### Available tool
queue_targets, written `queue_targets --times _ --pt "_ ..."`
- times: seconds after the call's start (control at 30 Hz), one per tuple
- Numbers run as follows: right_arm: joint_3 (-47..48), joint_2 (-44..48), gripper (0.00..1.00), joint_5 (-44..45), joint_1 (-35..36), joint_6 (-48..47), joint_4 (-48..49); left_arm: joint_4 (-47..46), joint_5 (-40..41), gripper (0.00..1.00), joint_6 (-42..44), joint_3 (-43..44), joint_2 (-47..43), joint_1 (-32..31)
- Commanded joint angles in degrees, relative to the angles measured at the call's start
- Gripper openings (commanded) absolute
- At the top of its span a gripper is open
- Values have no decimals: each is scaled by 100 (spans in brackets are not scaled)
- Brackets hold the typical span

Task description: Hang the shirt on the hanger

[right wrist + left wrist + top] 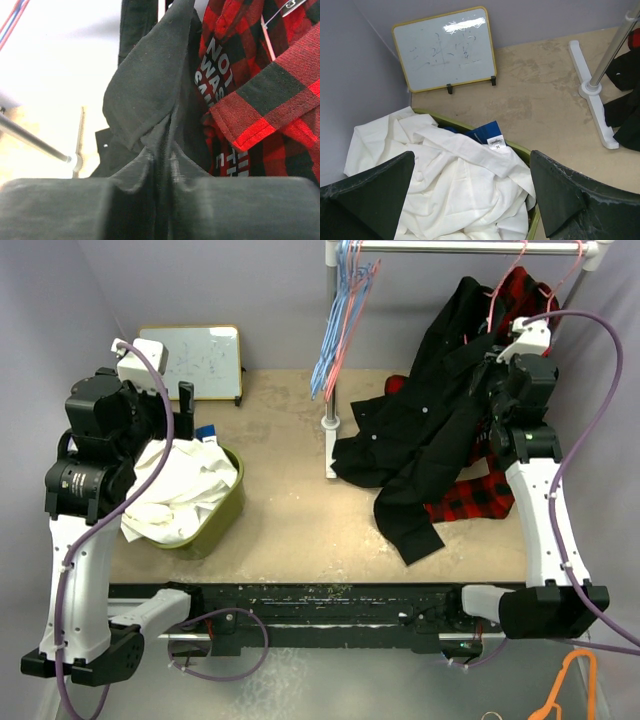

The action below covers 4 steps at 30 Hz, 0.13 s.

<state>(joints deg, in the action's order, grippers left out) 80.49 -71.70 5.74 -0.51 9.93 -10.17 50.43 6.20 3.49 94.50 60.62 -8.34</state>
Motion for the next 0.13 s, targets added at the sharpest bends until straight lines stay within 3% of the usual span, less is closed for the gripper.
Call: queue_targets --times 0.0,0.03,0.07,0.1 --pt "-50 473 37 -156 -37 248 275 -252 54 99 167 122 6 43" --pt "-25 545 59 -100 -32 296 226 -261 146 99 163 117 16 54" --pt "-3 624 87 -70 -36 343 184 -337 332 99 104 80 18 78" --pt "32 732 99 -57 -30 384 164 -473 645 99 -5 37 12 86"
